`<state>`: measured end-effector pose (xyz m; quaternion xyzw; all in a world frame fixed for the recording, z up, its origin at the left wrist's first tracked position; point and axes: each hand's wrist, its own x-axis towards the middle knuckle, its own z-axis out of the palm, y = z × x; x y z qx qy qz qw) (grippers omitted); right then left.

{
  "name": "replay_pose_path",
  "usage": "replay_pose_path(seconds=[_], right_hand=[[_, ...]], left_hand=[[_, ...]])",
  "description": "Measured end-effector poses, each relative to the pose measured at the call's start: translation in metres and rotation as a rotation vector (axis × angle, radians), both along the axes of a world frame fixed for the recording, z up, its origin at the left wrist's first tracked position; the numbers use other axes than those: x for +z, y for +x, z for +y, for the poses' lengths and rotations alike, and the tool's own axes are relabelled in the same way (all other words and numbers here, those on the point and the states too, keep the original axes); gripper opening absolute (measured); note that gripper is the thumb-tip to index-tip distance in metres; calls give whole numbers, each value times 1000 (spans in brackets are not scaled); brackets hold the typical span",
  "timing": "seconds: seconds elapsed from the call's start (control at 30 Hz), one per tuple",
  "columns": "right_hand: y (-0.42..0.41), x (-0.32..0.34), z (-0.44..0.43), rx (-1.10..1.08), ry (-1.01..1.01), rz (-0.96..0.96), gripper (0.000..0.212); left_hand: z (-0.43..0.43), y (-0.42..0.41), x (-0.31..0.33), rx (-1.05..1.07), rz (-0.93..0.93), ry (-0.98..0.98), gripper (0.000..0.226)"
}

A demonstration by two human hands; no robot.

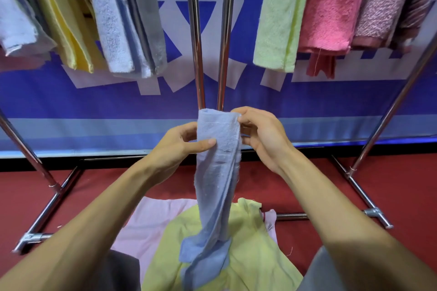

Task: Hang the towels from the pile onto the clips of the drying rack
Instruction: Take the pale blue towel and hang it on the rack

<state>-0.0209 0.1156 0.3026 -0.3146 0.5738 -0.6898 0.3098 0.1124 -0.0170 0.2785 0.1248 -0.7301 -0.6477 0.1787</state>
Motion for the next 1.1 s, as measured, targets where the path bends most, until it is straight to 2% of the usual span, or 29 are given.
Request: replay_pose_path(seconds=[0.1,0.2,0.27,0.37,0.43,0.53,0.63,0.77,0.87,1.0,1.1], right_hand=[[-2,-2,2,-29,32,113,28],[-9,-9,6,-99,87,412,25],[-13,-16,6,-151,115,500,25],[-18,-23,6,-237,135,507,24],[-17,-21,8,-284,126,434,28],[-6,-11,10,-325,83,345,23],[6,3,10,-329,39,309,16],[22,40,18,-260,-35,296,33],[32,79,27,-247,-114,362,8],[34,138,31,-293,-155,430,8],[41,191,30,-341,-258,470,8]], left_hand=[[7,-4,-2,105,30,7,27],[14,-10,-4,110,66,-7,23],[19,-12,-3,132,92,-67,23],[29,-15,-8,230,85,-161,22],[34,-13,-8,254,58,-181,22],[40,-8,-2,270,44,-171,6],[45,-5,16,373,66,-255,27],[46,-2,63,411,148,-297,20],[47,1,107,428,189,-374,22],[55,9,171,438,275,-503,15],[64,19,225,485,383,-590,9]])
